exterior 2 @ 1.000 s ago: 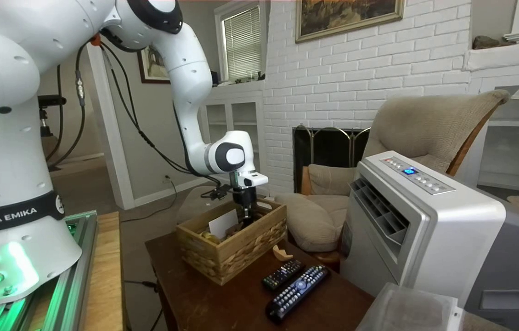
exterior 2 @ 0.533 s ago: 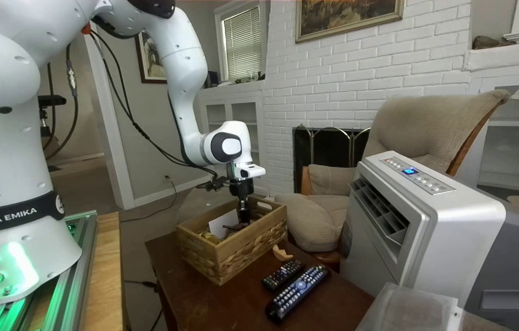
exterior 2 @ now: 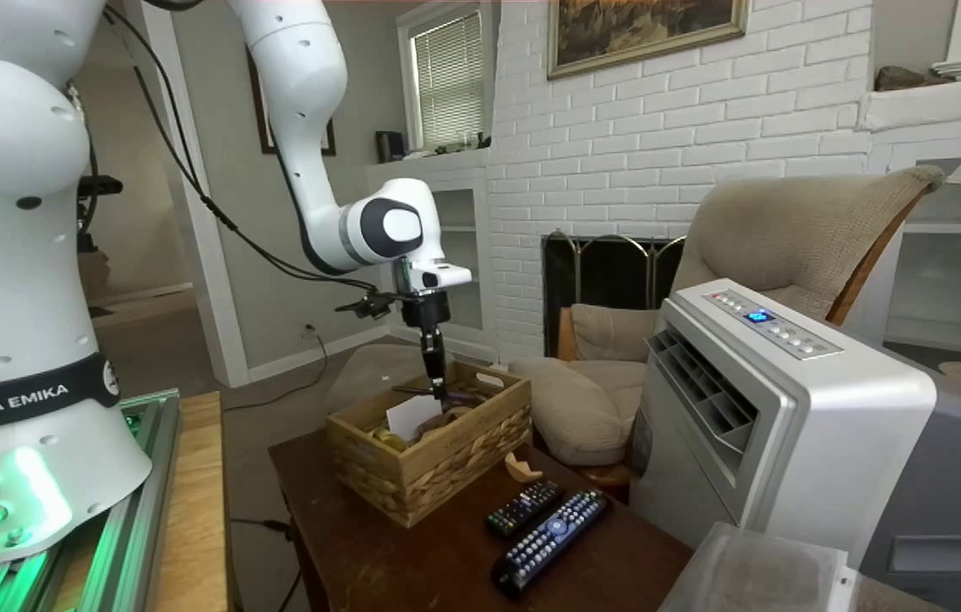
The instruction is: Remove the black pen from the wooden box, put it on the table, remove the wooden chip from the wooden box and put it on the table
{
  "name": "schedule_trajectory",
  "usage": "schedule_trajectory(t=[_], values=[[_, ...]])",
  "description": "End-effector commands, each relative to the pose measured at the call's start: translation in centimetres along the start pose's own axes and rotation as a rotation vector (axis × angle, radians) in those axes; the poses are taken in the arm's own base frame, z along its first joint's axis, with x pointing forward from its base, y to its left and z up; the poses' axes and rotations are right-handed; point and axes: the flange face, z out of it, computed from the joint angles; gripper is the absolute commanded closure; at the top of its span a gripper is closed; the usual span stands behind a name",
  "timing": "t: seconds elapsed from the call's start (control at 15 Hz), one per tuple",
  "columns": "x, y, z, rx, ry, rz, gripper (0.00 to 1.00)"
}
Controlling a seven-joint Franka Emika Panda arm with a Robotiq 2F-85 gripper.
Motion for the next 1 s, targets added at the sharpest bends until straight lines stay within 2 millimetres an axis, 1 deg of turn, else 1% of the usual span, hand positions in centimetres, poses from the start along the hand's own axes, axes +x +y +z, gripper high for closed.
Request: schedule_trajectory(t=[0.0, 0.13, 0.4, 0.67, 0.73, 0.8, 0.93], values=[[-3.5, 1.0, -3.4, 0.031, 0.041, -0.076, 0.96], [-5.4, 0.6, -4.8, 0.039, 0.068, -0.136, 0.96], [-9.2, -0.8, -6.8, 0.075, 0.110, -0.243, 0.96], [-12.4, -2.5, -7.8, 0.116, 0.134, -0.338, 0.96], [-13.0, -3.0, -8.0, 0.122, 0.146, -0.343, 0.96], [-11.7, -3.2, -7.2, 0.092, 0.130, -0.332, 0.85], [-12.7, -3.7, -7.4, 0.101, 0.138, -0.346, 0.85]])
